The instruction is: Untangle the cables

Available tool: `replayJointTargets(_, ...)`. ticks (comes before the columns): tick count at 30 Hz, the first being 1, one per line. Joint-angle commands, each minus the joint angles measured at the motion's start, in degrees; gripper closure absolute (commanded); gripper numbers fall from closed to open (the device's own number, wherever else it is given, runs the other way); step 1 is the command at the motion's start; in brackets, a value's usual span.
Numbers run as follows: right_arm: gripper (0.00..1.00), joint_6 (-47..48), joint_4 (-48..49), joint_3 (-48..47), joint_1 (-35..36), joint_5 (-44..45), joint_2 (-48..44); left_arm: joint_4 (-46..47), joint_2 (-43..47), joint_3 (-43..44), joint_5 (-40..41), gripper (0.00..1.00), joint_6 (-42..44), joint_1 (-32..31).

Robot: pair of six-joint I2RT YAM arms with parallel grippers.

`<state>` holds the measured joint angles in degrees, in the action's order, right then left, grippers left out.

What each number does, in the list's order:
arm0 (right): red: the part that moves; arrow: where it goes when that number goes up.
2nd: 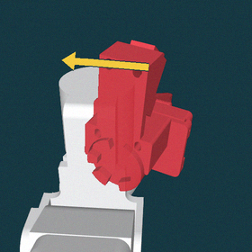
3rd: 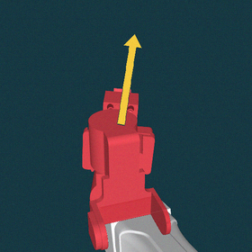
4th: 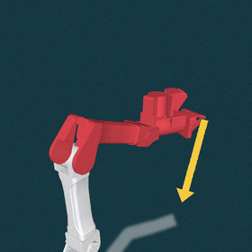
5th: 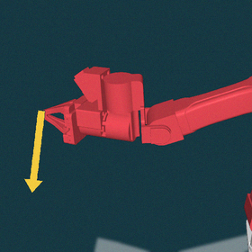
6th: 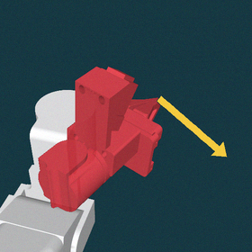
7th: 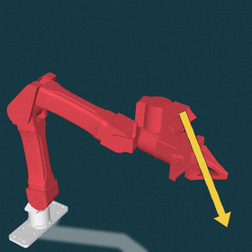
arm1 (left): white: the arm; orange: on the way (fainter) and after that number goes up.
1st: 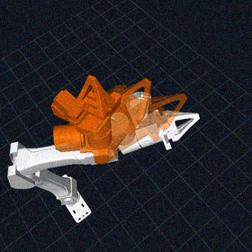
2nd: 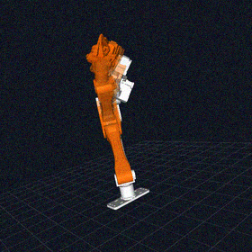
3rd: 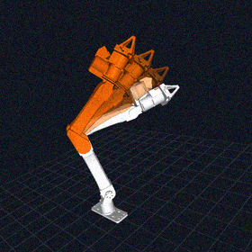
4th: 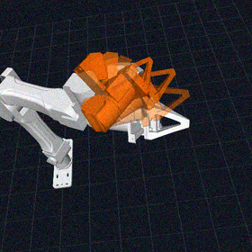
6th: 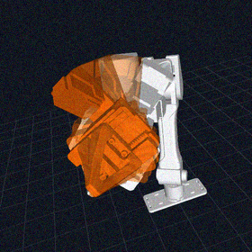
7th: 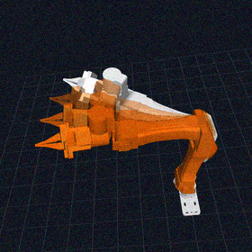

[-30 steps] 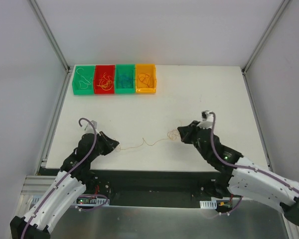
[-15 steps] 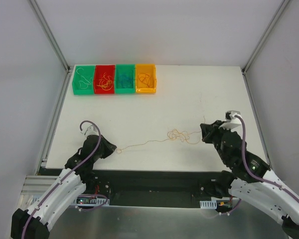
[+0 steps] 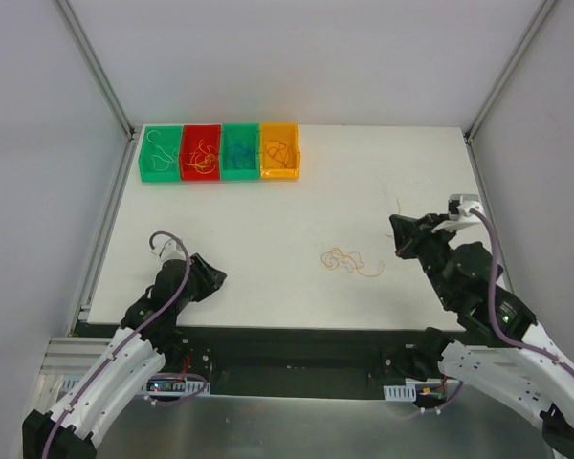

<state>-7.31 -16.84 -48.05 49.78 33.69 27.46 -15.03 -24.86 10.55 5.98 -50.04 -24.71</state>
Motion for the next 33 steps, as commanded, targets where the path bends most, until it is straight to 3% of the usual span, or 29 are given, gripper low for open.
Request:
replayJointTargets(1, 1.00, 2.1, 5.9, -2.1, 0.0, -7.9, 6.6, -0.5, 3.4, 4.9, -5.1, 0.51, 2.9, 0.1)
replayJointTargets(7, 1.00, 4.1, 7.6, -9.8, 0.0, -12.1, 12.4, -3.9, 4.3, 12.6, -12.2, 0.33, 6.7, 0.1)
replayJointTargets(12, 1.00, 2.6, 8.6, -18.4, 0.1, -21.9, 21.8, -6.0, 5.5, 19.0, -11.3, 0.22, 10.0, 0.1)
replayJointTargets(22, 1.00, -6.0, 27.1, -15.8, 0.1, -38.8, 39.5, -14.1, 8.4, 31.1, 1.6, 0.17, 16.4, 0.1)
replayJointTargets(28, 1.00, -6.4, 30.5, -16.3, 0.1, -40.2, 47.6, -18.8, 7.0, 35.1, 3.8, 0.14, 17.9, 0.1)
replayJointTargets(33, 1.00, -6.3, 30.7, -14.3, 0.4, -39.8, 51.4, -19.7, 6.2, 32.8, 2.9, 0.12, 15.9, 0.1)
